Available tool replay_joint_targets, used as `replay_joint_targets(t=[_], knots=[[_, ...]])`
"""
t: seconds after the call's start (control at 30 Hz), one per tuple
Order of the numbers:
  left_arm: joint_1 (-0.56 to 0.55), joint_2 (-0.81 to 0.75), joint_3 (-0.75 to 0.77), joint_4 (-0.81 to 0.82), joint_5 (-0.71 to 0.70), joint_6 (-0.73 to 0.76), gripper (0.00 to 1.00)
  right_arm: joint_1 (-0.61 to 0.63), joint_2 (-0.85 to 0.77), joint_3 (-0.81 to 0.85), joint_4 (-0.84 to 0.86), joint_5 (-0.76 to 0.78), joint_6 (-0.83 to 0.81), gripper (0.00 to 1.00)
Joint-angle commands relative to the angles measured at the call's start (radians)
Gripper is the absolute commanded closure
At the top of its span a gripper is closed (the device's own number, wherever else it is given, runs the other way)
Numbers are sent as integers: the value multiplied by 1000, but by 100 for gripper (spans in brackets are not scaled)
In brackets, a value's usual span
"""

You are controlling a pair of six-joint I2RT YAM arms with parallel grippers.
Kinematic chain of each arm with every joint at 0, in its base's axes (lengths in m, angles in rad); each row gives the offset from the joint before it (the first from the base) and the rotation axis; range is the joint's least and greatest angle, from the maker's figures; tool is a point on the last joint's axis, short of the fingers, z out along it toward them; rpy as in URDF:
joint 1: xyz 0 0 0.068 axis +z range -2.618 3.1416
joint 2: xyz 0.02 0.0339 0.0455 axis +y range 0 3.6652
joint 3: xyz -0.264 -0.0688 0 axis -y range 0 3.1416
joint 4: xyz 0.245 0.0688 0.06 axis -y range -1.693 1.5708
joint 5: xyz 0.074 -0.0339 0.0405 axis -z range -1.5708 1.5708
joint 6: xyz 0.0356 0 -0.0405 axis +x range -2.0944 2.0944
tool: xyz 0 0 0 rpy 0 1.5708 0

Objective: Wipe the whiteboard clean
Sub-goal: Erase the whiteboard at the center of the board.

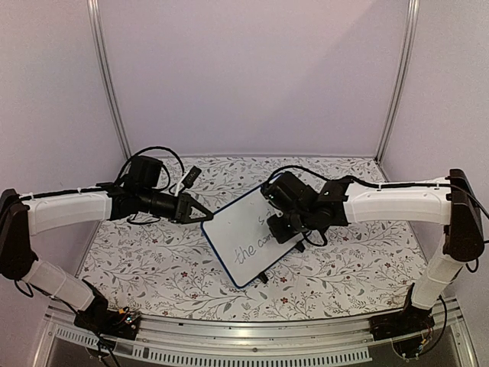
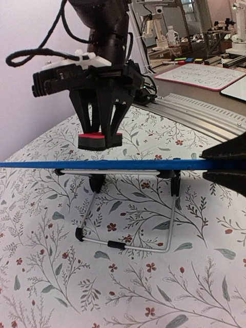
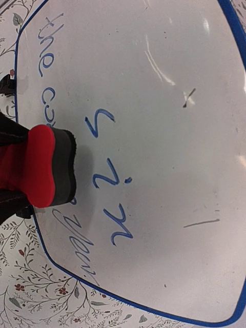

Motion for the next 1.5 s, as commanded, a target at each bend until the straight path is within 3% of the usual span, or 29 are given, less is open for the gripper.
replay_joint_targets(t=[0.0, 1.47], knots=[[-5, -19, -4, 10, 16, 1, 100, -6, -10, -13, 13, -18, 10, 80], [-5, -22, -5, 9, 24, 1, 100, -10, 155, 181, 5, -13, -55, 80]])
